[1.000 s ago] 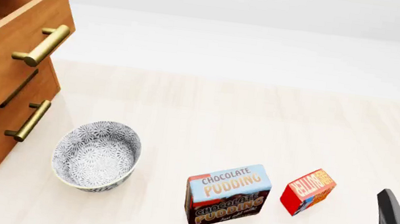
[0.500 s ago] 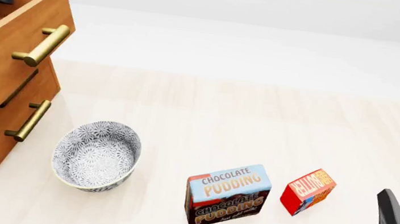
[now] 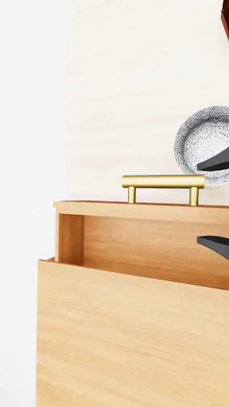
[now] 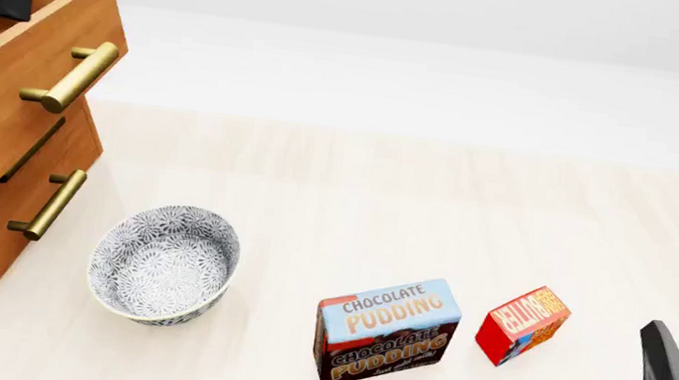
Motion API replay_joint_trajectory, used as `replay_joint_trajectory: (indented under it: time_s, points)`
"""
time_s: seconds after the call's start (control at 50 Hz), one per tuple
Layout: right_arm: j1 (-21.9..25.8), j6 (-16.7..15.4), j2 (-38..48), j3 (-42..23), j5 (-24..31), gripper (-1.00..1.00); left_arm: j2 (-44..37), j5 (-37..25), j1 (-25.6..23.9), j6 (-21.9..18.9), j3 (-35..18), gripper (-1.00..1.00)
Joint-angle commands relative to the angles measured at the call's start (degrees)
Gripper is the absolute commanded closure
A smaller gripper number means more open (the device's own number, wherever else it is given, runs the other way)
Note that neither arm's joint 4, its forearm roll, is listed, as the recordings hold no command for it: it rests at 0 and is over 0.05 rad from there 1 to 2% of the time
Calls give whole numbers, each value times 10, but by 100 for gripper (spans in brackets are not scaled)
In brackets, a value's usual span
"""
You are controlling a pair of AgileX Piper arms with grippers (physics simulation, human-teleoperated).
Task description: Put the butter at the back in the top drawer of the cabinet and close it.
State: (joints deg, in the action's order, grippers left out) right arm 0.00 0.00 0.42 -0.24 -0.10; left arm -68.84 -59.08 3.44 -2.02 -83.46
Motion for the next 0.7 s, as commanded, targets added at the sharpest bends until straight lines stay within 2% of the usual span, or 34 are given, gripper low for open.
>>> replay_joint_trajectory:
  time_s: [0.02,0.7]
  points:
    - [0,0,0,0,0,-100,-6,8,1,1,9,-100]
    - [0,0,0,0,0,-100,-24,42,7,0,51,-100]
